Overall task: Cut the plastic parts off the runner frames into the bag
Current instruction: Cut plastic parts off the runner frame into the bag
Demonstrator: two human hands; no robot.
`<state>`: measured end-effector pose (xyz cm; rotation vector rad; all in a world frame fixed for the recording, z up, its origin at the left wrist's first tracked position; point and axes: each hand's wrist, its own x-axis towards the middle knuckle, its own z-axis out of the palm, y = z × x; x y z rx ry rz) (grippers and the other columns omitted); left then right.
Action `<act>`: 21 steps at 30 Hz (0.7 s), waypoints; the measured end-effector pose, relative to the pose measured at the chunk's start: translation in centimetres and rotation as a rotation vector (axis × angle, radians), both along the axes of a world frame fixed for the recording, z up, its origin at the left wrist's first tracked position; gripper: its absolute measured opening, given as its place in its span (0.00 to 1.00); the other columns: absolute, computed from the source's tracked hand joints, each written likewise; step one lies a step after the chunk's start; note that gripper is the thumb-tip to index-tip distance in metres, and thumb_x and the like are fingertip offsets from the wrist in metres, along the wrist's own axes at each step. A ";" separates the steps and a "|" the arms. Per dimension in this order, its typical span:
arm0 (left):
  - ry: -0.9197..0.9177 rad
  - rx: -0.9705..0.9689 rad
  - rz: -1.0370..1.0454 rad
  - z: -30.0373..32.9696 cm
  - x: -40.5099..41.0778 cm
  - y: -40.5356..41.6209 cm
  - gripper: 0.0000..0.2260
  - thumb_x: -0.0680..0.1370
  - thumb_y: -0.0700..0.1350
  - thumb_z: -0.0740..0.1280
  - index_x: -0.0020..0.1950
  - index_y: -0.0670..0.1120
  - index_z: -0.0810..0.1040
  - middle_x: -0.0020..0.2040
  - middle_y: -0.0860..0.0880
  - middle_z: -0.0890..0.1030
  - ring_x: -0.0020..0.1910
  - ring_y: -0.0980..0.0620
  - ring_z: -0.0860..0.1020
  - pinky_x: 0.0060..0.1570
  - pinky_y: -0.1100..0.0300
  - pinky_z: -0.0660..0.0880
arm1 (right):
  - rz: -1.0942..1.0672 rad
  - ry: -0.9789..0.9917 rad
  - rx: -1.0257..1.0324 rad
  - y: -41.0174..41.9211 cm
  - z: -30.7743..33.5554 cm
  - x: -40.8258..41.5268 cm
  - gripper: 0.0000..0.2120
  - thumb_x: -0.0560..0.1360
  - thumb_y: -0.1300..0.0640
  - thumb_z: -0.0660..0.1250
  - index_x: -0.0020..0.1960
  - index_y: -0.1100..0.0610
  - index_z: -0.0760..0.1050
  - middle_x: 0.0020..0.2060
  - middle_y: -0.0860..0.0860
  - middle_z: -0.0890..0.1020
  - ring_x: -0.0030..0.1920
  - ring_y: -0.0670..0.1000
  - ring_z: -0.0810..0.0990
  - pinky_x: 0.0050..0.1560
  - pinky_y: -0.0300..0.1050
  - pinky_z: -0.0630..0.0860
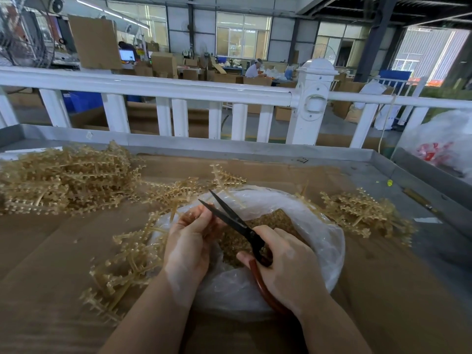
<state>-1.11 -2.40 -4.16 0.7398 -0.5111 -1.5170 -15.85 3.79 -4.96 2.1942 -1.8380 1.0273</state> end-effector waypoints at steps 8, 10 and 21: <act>-0.027 -0.031 -0.174 0.1 0.1 0.4 0.07 0.76 0.33 0.62 0.40 0.42 0.75 0.35 0.47 0.82 0.32 0.54 0.79 0.36 0.64 0.78 | -0.021 -0.008 0.020 -0.1 0.1 0.1 0.23 0.71 0.34 0.57 0.56 0.47 0.76 0.41 0.42 0.79 0.44 0.44 0.78 0.43 0.32 0.70; -0.024 -0.021 -0.176 0.0 0.1 0.4 0.07 0.76 0.33 0.61 0.41 0.42 0.74 0.35 0.47 0.82 0.32 0.54 0.79 0.36 0.63 0.78 | -0.021 -0.007 0.024 -0.1 0.0 0.1 0.23 0.71 0.34 0.57 0.57 0.47 0.75 0.41 0.43 0.79 0.44 0.45 0.78 0.43 0.34 0.71; -0.003 -0.056 -0.190 -0.4 -0.1 0.0 0.07 0.65 0.36 0.67 0.39 0.44 0.72 0.37 0.47 0.82 0.37 0.52 0.78 0.45 0.59 0.74 | -0.002 -0.009 0.035 0.0 -0.2 0.1 0.21 0.71 0.34 0.55 0.56 0.45 0.73 0.41 0.40 0.75 0.45 0.42 0.74 0.43 0.30 0.65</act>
